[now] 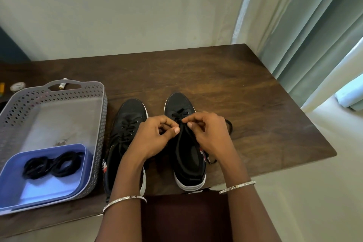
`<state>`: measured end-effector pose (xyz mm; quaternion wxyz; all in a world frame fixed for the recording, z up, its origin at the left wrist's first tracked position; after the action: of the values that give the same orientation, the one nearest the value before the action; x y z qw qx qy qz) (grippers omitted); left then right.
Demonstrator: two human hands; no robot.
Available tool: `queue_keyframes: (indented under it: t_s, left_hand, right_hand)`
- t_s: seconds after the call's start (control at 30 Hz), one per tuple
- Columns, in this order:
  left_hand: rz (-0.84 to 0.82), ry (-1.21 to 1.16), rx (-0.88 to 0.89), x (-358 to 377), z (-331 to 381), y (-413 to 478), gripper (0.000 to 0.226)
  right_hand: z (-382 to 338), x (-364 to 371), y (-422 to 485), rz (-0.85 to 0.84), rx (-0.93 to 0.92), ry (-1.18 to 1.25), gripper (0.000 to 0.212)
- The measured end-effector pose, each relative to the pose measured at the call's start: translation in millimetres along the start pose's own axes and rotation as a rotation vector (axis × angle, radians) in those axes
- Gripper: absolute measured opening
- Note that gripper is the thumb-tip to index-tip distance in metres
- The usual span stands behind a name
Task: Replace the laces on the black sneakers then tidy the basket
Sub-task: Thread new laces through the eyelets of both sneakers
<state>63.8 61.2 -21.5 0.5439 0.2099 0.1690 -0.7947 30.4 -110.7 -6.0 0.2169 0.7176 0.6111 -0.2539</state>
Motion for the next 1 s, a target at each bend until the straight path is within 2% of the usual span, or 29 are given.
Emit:
queue_keyframes:
  t_s: [0.27, 0.4, 0.77, 1.0]
  left_hand:
    - [0.018, 0.014, 0.001, 1.1, -4.1, 2.3, 0.009]
    - [-0.044, -0.062, -0.021, 5.7, -4.8, 2.4, 0.006]
    - [-0.037, -0.062, -0.032, 12.1, -4.6, 3.3, 0.003]
    - [-0.058, -0.109, -0.072, 10.8, -5.9, 1.6, 0.005]
  right_hand:
    - [4.4, 4.6, 5.0, 0.035, 0.032, -0.027, 0.021]
    - [8.4, 10.8, 4.5, 0.036, 0.050, -0.117, 0.015]
    - [0.6, 6.7, -2.2, -0.015, -0.024, -0.278, 0.014]
    - [-0.4, 9.9, -2.9, 0.027, -0.131, -0.308, 0.010]
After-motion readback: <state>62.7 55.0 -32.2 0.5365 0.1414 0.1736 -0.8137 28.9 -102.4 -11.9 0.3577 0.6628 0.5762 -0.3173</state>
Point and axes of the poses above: each hand's wrist, its own y-axis towards the middle knuckle, its own x-axis out of the palm, z = x × y, the point moved 3 cm from there along y, towards the middle knuckle, and after that the axes turned 5 degrees about x, right-handed, at the moved point
